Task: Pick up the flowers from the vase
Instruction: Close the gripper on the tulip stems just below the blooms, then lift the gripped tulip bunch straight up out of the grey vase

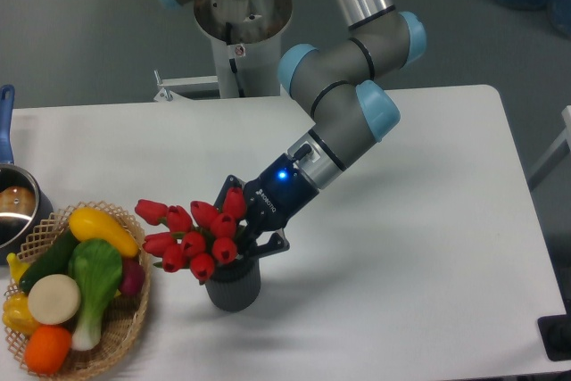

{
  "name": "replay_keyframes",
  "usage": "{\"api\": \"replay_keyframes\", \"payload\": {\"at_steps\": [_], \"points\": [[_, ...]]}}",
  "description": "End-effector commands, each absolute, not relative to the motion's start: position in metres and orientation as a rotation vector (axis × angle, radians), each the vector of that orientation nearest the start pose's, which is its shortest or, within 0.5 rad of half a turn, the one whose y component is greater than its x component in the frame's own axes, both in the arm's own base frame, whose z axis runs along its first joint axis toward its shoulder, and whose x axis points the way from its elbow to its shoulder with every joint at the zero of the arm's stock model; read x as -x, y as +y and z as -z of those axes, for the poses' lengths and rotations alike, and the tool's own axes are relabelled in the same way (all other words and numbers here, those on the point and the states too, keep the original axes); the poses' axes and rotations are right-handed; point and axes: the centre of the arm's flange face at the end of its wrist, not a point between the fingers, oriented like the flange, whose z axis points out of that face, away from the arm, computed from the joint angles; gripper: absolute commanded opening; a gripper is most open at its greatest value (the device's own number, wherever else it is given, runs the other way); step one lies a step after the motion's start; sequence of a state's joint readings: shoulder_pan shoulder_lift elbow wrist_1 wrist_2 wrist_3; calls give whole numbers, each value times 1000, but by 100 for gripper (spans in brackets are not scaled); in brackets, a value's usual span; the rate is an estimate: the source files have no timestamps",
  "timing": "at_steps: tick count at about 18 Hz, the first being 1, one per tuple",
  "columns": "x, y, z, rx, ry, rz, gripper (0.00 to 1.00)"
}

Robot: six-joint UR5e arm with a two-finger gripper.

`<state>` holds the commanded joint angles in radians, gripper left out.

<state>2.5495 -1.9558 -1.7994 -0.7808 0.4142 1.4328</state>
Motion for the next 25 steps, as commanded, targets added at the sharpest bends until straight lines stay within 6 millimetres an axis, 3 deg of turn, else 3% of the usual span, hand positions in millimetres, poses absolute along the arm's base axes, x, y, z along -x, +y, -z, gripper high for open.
{"api": "replay_keyframes", "payload": {"at_steps": [7, 11, 16, 25], "points": [[362, 510, -311, 1908, 544, 302, 30], [362, 506, -323, 1879, 539, 294, 30], [363, 495, -358, 1880, 458, 301, 30], [350, 490, -393, 1798, 459, 312, 30]]}}
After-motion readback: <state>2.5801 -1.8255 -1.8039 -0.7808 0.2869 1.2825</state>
